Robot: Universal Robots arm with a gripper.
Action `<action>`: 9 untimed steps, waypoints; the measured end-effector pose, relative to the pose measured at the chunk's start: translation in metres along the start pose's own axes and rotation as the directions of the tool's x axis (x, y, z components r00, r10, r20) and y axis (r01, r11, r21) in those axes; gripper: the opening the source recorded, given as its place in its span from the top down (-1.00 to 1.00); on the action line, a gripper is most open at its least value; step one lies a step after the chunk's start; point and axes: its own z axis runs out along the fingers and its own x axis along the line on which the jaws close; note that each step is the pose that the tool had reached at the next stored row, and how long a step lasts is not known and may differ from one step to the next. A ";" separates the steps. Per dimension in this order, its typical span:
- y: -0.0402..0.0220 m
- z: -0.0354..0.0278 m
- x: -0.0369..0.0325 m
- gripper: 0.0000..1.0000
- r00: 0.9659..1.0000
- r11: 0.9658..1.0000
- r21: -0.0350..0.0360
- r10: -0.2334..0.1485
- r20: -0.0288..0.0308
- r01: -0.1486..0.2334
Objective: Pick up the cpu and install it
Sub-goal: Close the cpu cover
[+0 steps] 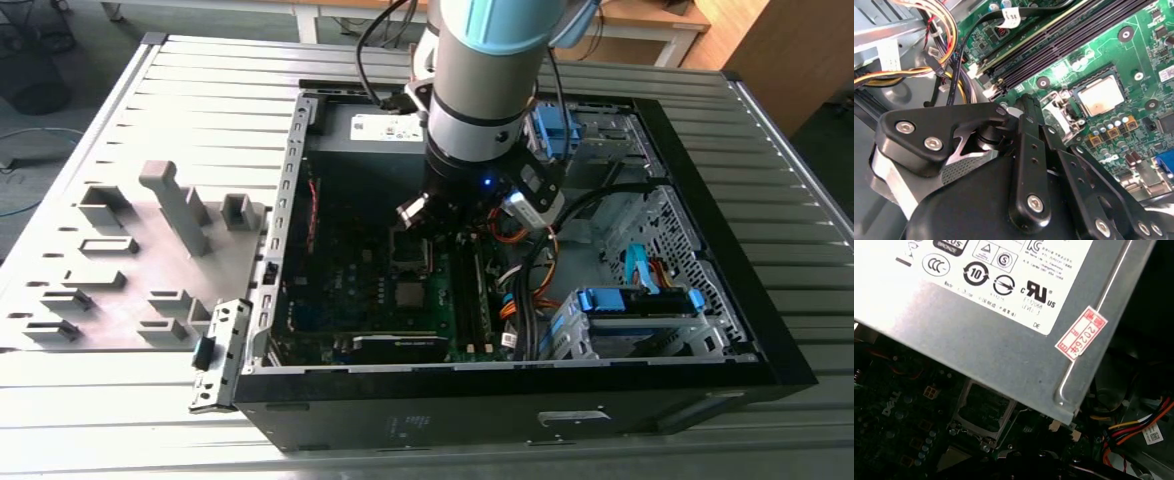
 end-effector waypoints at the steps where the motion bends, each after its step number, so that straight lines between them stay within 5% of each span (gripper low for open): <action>1: 0.0003 0.0005 -0.0001 0.79 1.000 1.000 0.000 0.000 0.000 0.000; 9: 0.0024 0.0017 -0.0011 0.79 1.000 1.000 0.000 0.000 0.000 0.000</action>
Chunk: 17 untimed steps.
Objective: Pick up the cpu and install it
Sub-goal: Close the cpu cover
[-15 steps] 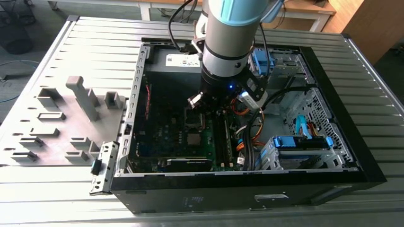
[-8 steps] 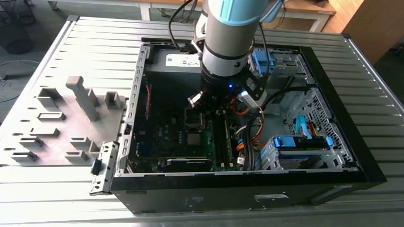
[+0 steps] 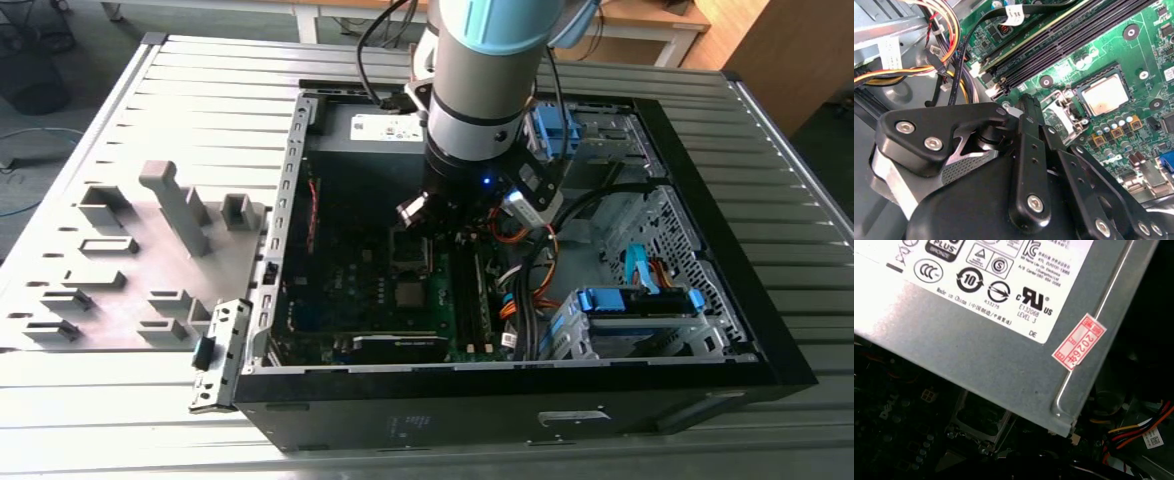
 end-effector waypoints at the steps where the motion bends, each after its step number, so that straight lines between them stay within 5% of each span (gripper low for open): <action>1: 0.0000 0.0000 0.0000 0.79 1.000 1.000 0.000 0.000 0.000 0.000; 17: 0.0004 0.0065 -0.0002 0.79 1.000 1.000 -0.007 -0.016 0.002 0.016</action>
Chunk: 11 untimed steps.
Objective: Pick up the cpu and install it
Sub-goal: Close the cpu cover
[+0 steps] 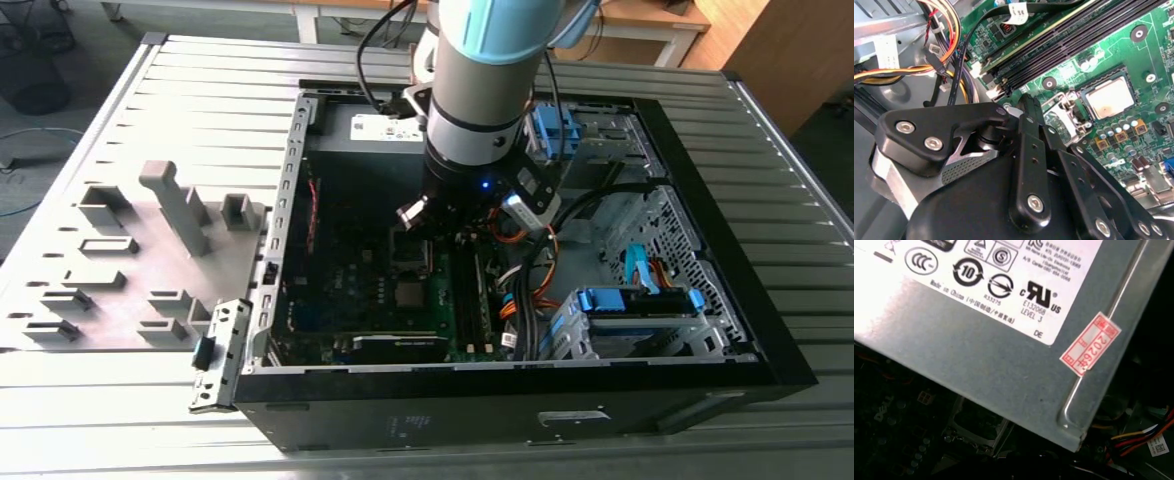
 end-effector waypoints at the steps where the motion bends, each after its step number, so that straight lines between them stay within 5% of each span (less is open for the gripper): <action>1: 0.0000 0.0000 0.0000 0.79 1.000 1.000 0.000 0.000 0.000 0.000; 11: 0.0024 0.0027 -0.0012 0.79 1.000 1.000 -0.012 -0.025 0.004 0.025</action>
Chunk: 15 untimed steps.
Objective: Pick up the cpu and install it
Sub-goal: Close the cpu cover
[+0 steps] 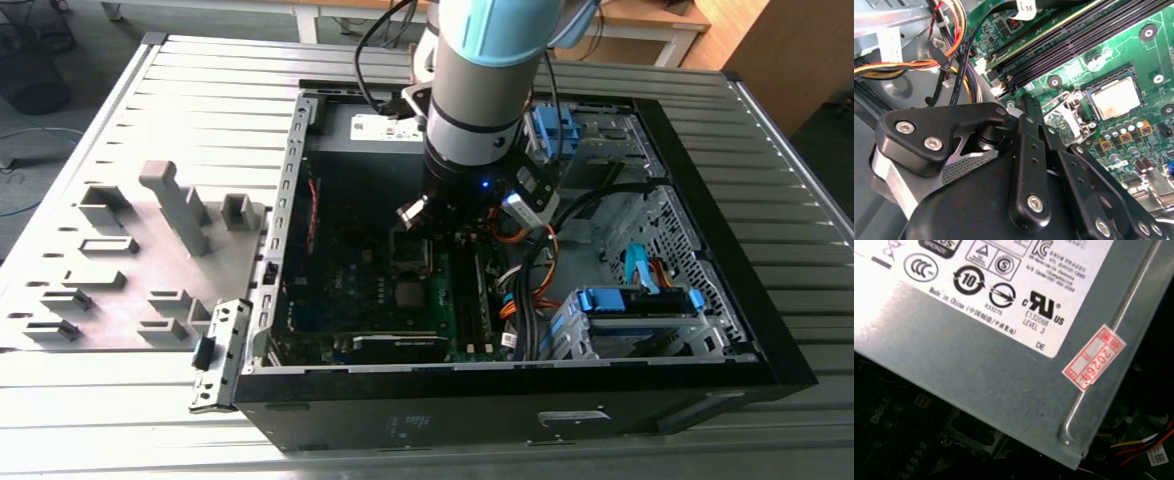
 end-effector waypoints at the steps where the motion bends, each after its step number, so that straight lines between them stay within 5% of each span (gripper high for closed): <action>1: 0.0003 0.0007 -0.0002 0.79 1.000 1.000 0.000 -0.008 -0.001 0.008; 15: 0.0019 0.0033 -0.0002 0.79 0.999 0.999 -0.003 -0.044 -0.003 0.044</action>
